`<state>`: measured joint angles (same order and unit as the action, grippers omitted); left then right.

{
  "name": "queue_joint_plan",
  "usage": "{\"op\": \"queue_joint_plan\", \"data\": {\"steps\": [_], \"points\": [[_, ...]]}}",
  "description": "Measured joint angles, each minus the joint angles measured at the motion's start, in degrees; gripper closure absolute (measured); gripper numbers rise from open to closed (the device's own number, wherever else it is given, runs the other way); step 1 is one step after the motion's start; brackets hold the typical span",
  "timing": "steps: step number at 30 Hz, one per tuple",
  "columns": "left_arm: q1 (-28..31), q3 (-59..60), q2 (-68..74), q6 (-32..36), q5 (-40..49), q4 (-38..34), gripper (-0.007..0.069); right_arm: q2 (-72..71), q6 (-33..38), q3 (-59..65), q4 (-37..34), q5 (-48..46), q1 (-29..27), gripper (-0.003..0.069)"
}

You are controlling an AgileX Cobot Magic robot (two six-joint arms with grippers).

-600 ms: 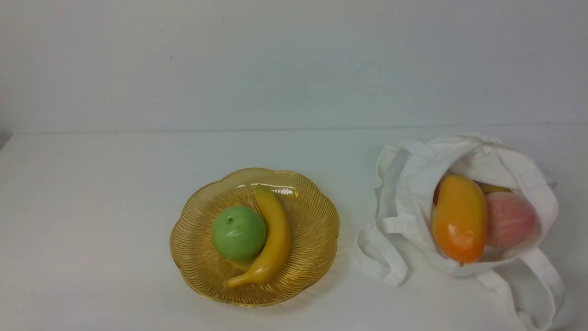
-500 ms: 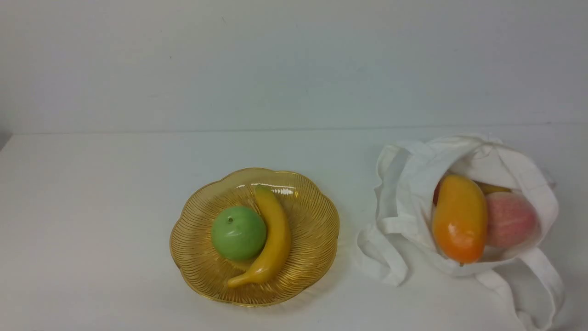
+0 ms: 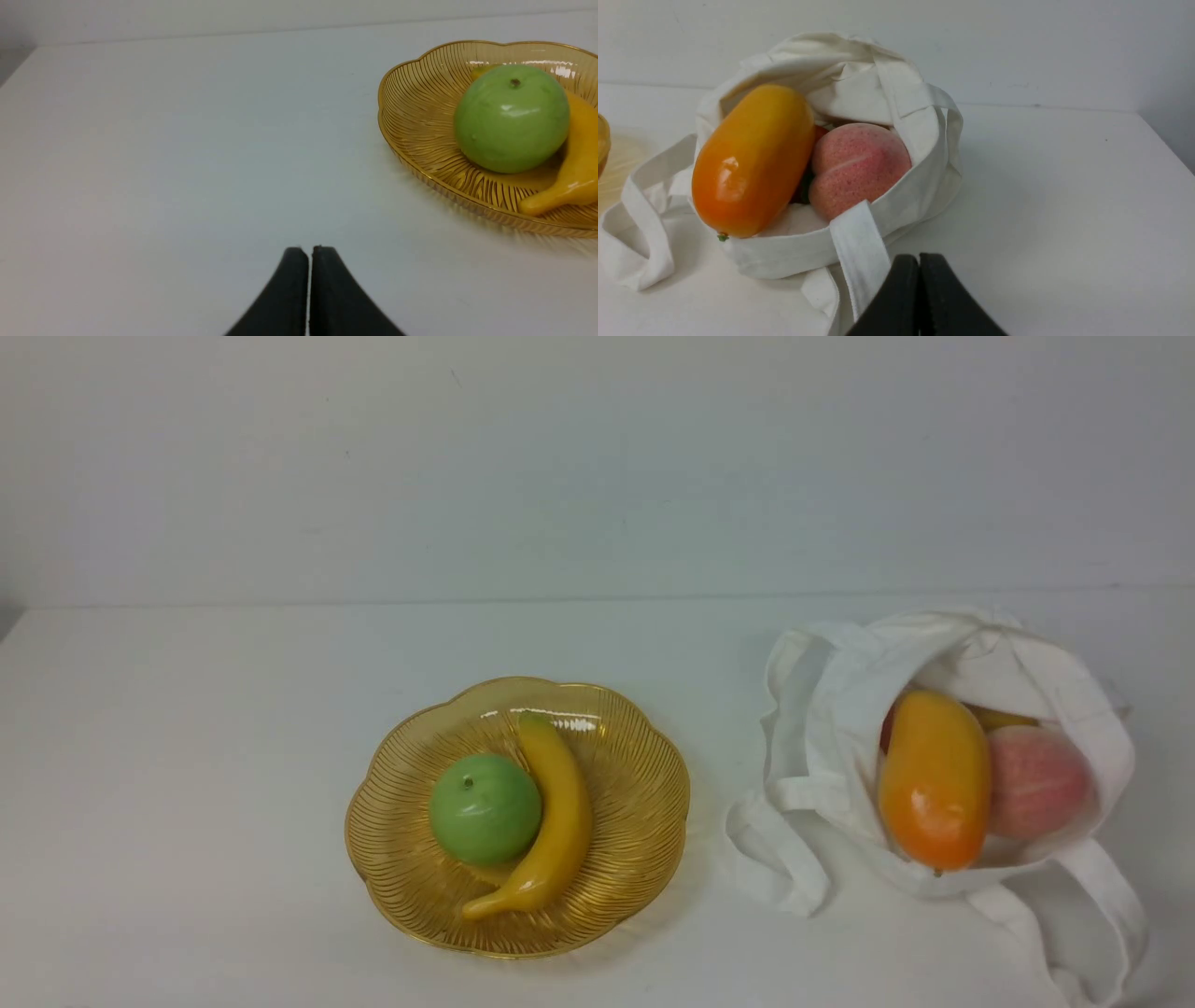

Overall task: Take the fruit out of the cloth bag on the white table and place them on a plate.
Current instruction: 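Reach into the bag and grasp a fruit with the right gripper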

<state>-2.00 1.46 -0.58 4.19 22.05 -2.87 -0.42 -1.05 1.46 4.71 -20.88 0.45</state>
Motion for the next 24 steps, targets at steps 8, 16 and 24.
{"op": "queue_joint_plan", "data": {"steps": [8, 16, 24], "points": [[0.0, 0.0, 0.0, 0.0, 0.0, 0.0, 0.0632, 0.0, -0.2, 0.1, 0.7, 1.0, 0.0, 0.0673], [0.0, 0.0, 0.0, 0.0, 0.0, 0.0, 0.0632, 0.0, -7.9, 0.3, -17.9, 16.2, 0.0, 0.0673], [0.0, 0.0, 0.0, 0.0, 0.0, 0.0, 0.0632, 0.0, -10.1, 0.3, -23.1, 19.3, 0.0, 0.0673]]}}
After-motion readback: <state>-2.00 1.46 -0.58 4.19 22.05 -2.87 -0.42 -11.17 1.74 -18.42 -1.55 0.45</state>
